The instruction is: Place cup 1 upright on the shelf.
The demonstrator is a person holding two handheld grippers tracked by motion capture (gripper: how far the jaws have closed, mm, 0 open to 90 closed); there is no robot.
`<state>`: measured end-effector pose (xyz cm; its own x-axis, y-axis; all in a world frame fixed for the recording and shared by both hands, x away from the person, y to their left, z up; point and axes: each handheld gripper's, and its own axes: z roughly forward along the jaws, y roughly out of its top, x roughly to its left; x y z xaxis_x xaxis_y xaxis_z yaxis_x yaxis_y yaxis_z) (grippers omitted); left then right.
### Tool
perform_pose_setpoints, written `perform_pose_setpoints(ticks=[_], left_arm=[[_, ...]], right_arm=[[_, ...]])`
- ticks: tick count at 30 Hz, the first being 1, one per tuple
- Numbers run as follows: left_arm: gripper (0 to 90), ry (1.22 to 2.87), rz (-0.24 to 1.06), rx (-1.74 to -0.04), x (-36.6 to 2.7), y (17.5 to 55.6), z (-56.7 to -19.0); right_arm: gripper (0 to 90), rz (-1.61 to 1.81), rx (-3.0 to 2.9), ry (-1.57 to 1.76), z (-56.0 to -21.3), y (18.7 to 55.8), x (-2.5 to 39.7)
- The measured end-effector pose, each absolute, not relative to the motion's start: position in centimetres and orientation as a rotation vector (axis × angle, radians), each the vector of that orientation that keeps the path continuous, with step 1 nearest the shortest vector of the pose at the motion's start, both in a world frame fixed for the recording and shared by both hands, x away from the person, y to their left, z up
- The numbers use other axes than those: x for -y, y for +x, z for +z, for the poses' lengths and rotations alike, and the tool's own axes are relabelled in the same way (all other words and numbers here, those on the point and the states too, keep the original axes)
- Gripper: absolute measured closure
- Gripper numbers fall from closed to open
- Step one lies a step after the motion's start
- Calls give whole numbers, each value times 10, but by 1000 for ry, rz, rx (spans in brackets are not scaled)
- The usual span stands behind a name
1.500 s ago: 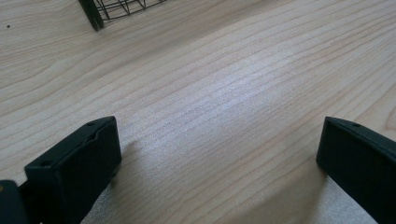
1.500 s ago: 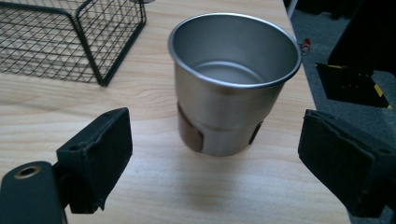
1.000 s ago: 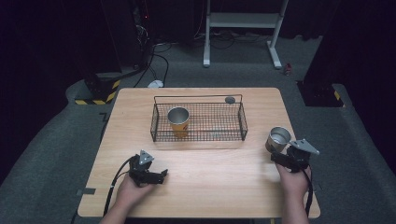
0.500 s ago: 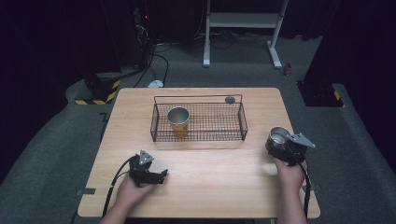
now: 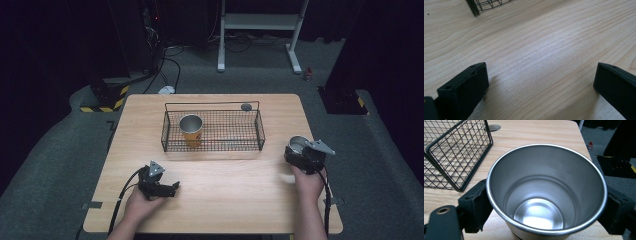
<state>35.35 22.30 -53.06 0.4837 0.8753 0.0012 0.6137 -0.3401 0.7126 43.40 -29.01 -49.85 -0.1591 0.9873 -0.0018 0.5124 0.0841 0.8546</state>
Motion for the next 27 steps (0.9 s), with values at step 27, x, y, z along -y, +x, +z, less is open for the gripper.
perform_pose_setpoints(ticks=[27], left_arm=[[2,2076,514,-1224,-223,354,-531]], right_arm=[[186,961,-1722,1451,-489,424,285]])
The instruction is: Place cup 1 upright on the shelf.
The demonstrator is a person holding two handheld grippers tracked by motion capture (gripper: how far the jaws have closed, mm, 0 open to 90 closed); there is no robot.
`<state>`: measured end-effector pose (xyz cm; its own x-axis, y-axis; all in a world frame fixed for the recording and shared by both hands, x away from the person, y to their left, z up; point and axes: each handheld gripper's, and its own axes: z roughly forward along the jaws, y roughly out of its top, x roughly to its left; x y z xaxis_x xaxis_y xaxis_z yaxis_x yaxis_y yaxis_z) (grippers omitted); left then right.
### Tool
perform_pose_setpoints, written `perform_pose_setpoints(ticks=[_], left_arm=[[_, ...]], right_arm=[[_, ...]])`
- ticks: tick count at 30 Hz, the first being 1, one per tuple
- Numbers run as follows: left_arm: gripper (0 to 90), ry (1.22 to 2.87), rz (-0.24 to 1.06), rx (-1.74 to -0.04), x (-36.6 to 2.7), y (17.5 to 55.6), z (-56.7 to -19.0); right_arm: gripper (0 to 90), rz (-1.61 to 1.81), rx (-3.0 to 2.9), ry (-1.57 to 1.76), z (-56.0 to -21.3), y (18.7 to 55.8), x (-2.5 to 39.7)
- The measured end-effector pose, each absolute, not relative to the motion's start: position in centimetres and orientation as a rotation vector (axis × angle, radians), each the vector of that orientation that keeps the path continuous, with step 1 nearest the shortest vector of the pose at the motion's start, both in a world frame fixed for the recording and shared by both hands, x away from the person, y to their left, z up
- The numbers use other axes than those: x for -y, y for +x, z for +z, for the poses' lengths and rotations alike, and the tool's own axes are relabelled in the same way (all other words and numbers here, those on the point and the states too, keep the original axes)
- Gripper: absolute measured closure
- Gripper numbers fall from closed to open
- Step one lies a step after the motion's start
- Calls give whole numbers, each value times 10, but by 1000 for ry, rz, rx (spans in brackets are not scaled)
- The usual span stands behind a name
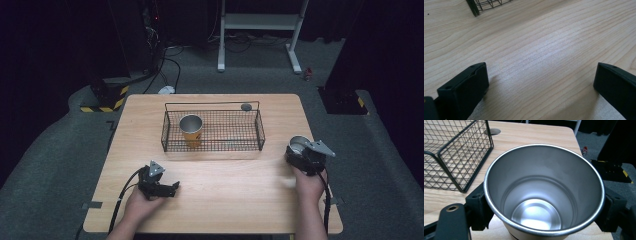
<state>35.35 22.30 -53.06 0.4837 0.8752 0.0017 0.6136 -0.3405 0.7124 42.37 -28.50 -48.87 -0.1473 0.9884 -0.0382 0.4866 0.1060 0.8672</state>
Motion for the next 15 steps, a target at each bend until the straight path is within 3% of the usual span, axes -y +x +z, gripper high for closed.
perform_pose_setpoints(ticks=[15], left_arm=[[2,2077,516,-1223,-223,354,-531]], right_arm=[[186,1040,-1743,1376,-476,391,263]])
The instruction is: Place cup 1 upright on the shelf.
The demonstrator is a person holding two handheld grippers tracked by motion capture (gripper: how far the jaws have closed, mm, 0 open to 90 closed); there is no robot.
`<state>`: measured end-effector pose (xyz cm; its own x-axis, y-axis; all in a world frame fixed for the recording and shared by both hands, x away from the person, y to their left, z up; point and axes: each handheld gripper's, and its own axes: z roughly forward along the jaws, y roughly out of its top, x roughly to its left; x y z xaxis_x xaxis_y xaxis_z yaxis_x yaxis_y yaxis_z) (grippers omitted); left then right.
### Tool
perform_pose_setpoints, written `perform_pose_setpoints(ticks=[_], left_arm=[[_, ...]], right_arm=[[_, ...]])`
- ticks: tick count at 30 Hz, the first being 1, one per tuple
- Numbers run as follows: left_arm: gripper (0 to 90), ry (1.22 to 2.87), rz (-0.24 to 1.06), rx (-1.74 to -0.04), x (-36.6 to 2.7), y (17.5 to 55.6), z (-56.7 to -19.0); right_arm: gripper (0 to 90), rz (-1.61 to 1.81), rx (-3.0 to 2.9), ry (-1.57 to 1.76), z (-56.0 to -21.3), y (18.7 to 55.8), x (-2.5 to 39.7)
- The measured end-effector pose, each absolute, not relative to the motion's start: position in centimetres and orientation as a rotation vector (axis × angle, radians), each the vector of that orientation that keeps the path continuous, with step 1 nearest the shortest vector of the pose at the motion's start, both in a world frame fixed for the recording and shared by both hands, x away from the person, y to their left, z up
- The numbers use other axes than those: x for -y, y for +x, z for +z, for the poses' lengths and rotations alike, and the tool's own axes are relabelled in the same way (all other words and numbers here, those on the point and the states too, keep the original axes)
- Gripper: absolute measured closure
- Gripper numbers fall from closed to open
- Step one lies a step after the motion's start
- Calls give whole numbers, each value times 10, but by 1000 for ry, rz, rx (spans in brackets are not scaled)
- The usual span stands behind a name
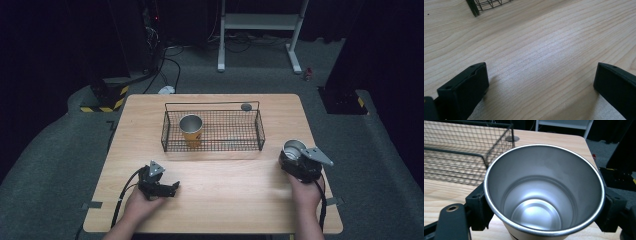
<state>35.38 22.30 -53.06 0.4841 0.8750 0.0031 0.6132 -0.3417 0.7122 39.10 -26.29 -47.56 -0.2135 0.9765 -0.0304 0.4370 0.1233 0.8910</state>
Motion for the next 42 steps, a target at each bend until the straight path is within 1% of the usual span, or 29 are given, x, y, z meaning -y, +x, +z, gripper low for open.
perform_pose_setpoints(ticks=[10,42], left_arm=[[3,2082,519,-1224,-223,353,-530],[3,2077,519,-1230,-223,353,-530]], right_arm=[[186,1088,-1766,1345,-474,373,246],[186,1180,-1878,1226,-476,346,185]])
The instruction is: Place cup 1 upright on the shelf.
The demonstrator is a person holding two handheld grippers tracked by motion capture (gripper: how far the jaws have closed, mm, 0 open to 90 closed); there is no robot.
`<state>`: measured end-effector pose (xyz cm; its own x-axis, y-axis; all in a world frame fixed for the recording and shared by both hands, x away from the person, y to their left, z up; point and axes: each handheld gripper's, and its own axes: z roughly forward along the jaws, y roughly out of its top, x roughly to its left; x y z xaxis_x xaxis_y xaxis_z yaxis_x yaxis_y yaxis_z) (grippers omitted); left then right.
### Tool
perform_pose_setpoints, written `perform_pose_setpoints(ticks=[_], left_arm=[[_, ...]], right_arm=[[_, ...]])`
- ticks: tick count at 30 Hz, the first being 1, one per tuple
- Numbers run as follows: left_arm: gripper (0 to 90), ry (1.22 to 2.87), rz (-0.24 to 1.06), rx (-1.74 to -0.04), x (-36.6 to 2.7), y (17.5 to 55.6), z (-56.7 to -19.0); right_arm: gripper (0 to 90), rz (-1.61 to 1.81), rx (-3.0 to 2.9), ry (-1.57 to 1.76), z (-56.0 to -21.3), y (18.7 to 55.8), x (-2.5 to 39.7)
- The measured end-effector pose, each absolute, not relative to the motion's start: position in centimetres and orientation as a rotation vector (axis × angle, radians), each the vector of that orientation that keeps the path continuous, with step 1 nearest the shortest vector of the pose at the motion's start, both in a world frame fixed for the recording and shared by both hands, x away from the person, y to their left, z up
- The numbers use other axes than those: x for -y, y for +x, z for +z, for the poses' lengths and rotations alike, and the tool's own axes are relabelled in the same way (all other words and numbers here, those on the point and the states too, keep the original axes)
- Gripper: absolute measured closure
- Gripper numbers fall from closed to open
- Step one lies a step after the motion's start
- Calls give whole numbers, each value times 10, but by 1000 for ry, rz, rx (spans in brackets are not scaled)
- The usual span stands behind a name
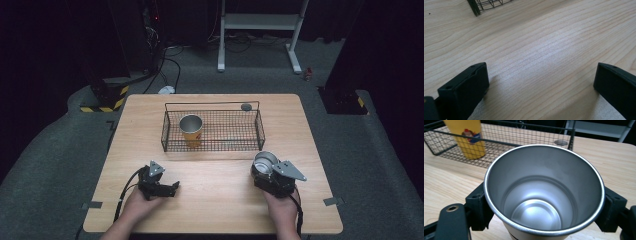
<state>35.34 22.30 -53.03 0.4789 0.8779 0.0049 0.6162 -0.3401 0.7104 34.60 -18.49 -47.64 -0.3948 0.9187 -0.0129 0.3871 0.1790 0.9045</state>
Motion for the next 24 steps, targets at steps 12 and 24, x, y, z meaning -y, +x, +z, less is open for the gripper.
perform_pose_setpoints(ticks=[12,24], left_arm=[[3,2078,520,-1230,-223,354,-530],[4,2078,523,-1232,-223,354,-530]], right_arm=[[186,1185,-1897,1182,-474,338,174],[186,1206,-1898,1157,-470,336,165]])
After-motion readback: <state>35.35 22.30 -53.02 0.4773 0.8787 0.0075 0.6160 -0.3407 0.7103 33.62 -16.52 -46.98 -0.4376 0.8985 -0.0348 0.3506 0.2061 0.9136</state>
